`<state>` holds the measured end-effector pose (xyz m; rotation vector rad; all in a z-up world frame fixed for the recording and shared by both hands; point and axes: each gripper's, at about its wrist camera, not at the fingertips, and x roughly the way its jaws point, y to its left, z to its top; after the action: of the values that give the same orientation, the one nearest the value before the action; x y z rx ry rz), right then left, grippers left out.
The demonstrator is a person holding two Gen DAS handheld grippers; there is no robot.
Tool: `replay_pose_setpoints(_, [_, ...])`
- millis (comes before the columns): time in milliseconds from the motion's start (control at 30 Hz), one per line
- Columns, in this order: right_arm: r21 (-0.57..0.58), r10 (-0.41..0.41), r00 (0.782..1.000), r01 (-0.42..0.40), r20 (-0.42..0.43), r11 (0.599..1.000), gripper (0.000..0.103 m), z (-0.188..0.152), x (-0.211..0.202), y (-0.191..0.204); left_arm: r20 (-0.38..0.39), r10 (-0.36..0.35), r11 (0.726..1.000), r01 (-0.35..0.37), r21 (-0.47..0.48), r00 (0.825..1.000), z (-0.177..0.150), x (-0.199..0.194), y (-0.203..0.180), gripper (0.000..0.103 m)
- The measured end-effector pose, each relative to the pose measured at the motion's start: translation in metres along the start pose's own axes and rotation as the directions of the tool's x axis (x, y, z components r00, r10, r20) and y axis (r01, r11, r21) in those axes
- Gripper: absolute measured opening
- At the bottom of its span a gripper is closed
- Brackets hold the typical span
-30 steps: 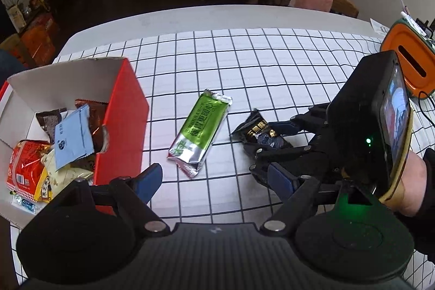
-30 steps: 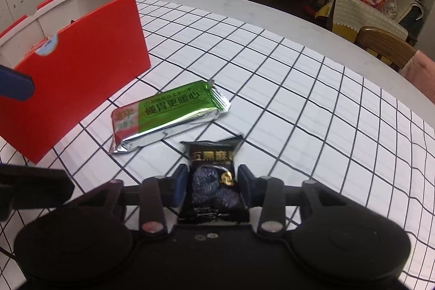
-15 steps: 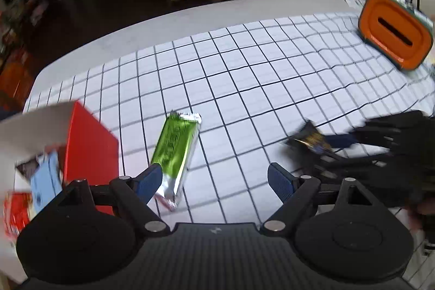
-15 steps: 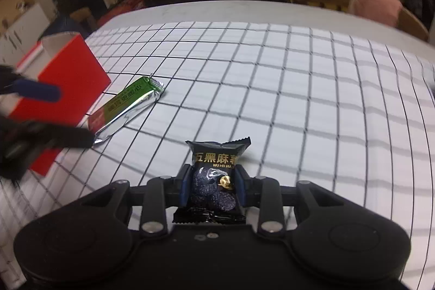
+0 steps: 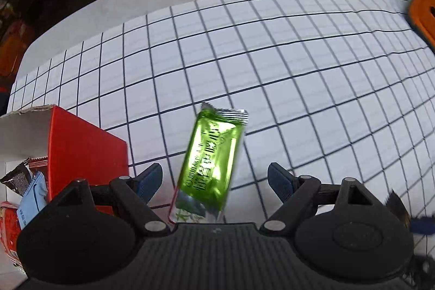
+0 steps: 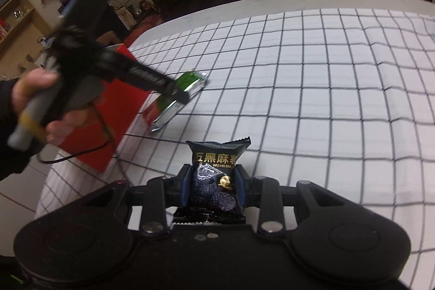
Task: Organize snacks
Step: 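Grasp the black sesame candy bag with the right gripper while the left gripper grasps the green bar, then carry the black candy bag with the right gripper while the left gripper carries the green bar over the box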
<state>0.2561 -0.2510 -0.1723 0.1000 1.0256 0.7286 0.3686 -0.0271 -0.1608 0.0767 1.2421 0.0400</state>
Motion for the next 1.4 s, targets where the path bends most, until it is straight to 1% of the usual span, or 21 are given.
replay_pose_setpoints(67, [0.012, 0.013, 1.0, -0.013, -0.005, 1.0, 0.032, -0.003, 0.001, 0.003, -0.012, 0.016, 1.0, -0.016, -0.01, 1.0, 0.004, 0.008, 0.005, 0.085])
replay_pose_setpoints(133, [0.02, 0.025, 1.0, -0.025, -0.006, 0.999, 0.032, -0.007, 0.001, 0.006, -0.026, -0.001, 1.0, 0.0, -0.022, 1.0, 0.007, 0.014, 0.008, 0.085])
replay_pose_setpoints(200, [0.029, 0.031, 1.0, -0.03, -0.006, 0.999, 0.032, -0.009, 0.001, 0.007, -0.026, -0.001, 1.0, 0.0, -0.022, 1.0, 0.008, 0.017, 0.008, 0.085])
replay_pose_setpoints(300, [0.049, 0.037, 0.999, -0.036, -0.009, 0.998, 0.032, -0.011, 0.0, 0.006, -0.024, -0.019, 1.0, 0.018, -0.015, 1.0, 0.009, 0.022, 0.006, 0.082])
replay_pose_setpoints(333, [0.053, 0.035, 0.999, -0.034, -0.011, 0.998, 0.032, -0.011, 0.0, 0.005, -0.024, -0.019, 1.0, 0.019, -0.013, 1.0, 0.009, 0.023, 0.005, 0.074])
replay_pose_setpoints(367, [0.057, 0.035, 0.999, -0.034, -0.012, 0.998, 0.032, -0.012, -0.001, 0.005, -0.026, -0.019, 1.0, 0.018, -0.014, 0.999, 0.008, 0.024, 0.001, 0.068])
replay_pose_setpoints(400, [0.062, 0.036, 0.999, -0.035, -0.013, 0.997, 0.032, -0.013, -0.003, 0.004, -0.028, -0.016, 1.0, 0.015, -0.021, 0.999, 0.007, 0.025, 0.0, 0.059])
replay_pose_setpoints(467, [0.076, 0.037, 0.999, -0.036, -0.013, 0.996, 0.032, -0.015, -0.005, 0.004, -0.021, 0.001, 0.999, -0.002, -0.037, 1.0, 0.001, 0.028, -0.003, 0.058])
replay_pose_setpoints(500, [0.081, 0.036, 0.999, -0.035, -0.01, 0.996, 0.032, -0.016, -0.009, 0.003, -0.018, 0.004, 0.999, -0.005, -0.039, 1.0, -0.003, 0.03, -0.004, 0.055])
replay_pose_setpoints(533, [0.088, 0.033, 0.999, -0.032, -0.008, 0.996, 0.032, -0.017, -0.009, 0.003, -0.014, 0.01, 0.999, -0.011, -0.037, 1.0, -0.007, 0.031, -0.007, 0.047])
replay_pose_setpoints(600, [0.109, 0.026, 1.0, -0.025, -0.004, 0.994, 0.032, -0.019, -0.01, 0.002, -0.01, 0.014, 0.999, -0.015, -0.034, 1.0, -0.015, 0.032, -0.012, 0.043])
replay_pose_setpoints(767, [0.133, -0.009, 1.0, 0.009, 0.0, 0.991, 0.032, -0.023, -0.014, 0.001, 0.016, 0.03, 0.999, -0.029, -0.044, 0.999, -0.034, 0.023, -0.025, 0.042])
replay_pose_setpoints(867, [0.139, -0.035, 0.999, 0.034, 0.001, 0.99, 0.032, -0.025, -0.017, 0.0, 0.022, 0.025, 0.999, -0.023, -0.049, 0.999, -0.048, 0.014, -0.034, 0.041])
replay_pose_setpoints(1000, [0.156, -0.05, 0.999, 0.048, 0.007, 0.987, 0.032, -0.029, -0.02, -0.002, 0.023, 0.019, 0.999, -0.018, -0.052, 1.0, -0.066, 0.001, -0.044, 0.041])
replay_pose_setpoints(1167, [0.16, -0.063, 0.998, 0.059, 0.022, 0.985, 0.032, -0.032, -0.028, 0.0, 0.043, -0.001, 0.999, 0.003, -0.054, 0.999, -0.092, -0.03, -0.055, 0.041])
replay_pose_setpoints(1400, [0.153, -0.067, 0.996, 0.058, 0.052, 0.987, 0.032, -0.031, -0.043, 0.014, 0.072, -0.025, 0.998, 0.029, -0.058, 0.997, -0.13, -0.077, -0.056, 0.041])
